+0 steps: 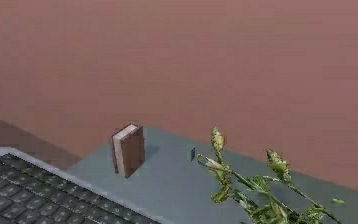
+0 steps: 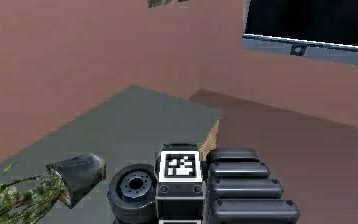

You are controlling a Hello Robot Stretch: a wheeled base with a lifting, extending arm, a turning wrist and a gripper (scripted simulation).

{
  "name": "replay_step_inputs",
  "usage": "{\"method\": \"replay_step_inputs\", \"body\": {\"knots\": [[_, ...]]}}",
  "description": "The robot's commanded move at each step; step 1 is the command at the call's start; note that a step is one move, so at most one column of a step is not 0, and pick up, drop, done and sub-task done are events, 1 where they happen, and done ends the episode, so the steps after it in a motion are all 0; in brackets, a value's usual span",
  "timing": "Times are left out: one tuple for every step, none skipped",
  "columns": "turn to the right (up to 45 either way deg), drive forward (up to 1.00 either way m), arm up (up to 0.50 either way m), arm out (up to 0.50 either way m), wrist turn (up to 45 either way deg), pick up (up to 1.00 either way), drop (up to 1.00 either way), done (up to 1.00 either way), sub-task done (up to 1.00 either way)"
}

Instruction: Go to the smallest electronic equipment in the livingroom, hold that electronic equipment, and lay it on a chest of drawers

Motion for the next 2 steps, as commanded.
{"method": "replay_step_inputs", "body": {"knots": [[45.0,0.00,0.00,0.00,0.0,0.00,0.00,0.00,0.00],[33.0,0.00,0.00,0.00,0.0,0.00,0.00,0.00,0.00]]}}
